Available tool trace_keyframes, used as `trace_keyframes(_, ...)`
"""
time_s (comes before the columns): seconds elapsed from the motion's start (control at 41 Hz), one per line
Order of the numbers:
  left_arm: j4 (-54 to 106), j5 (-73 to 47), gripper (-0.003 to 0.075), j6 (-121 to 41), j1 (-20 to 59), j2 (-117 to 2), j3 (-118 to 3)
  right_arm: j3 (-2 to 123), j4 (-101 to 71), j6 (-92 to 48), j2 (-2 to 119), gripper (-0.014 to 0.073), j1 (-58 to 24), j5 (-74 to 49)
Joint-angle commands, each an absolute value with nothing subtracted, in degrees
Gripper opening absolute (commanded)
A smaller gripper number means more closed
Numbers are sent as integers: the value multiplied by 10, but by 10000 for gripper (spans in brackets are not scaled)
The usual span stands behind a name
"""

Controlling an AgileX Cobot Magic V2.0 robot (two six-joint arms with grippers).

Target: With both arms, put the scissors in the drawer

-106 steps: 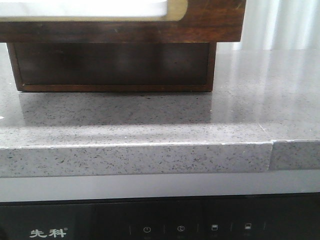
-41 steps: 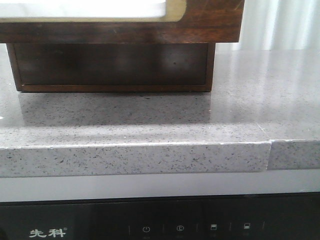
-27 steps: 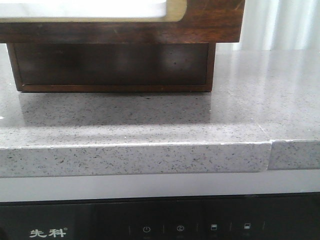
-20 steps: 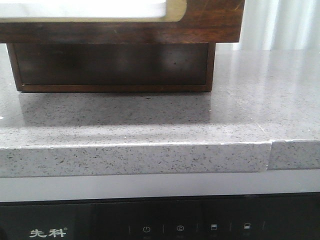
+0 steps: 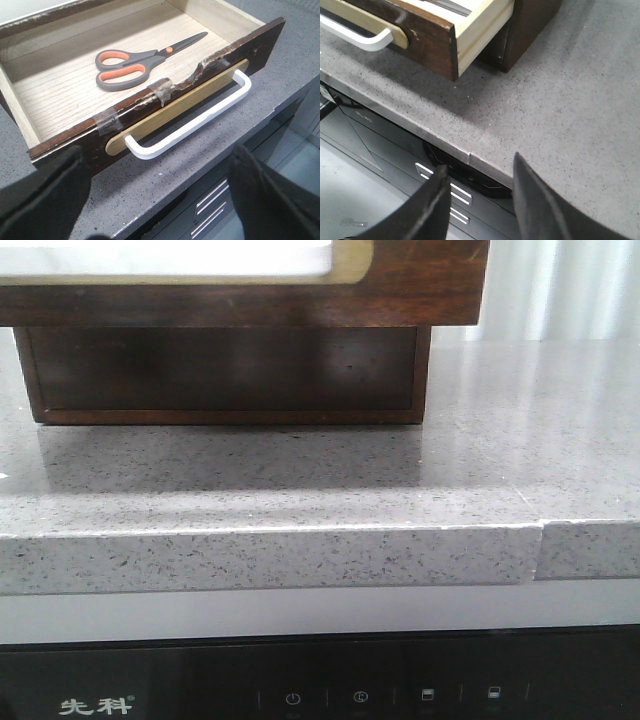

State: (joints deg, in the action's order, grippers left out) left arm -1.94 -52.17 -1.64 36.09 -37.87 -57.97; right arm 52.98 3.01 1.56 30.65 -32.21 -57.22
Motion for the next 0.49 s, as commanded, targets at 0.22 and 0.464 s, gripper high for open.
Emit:
trace_keyframes(0.22,-19,-479,546,-12,364,-381,-600,539,44,17,301,325,-319,-545)
trace_keyframes(0.464,-19,-479,458,-12,364,-381,-600,539,45,17,301,100,-319,-545)
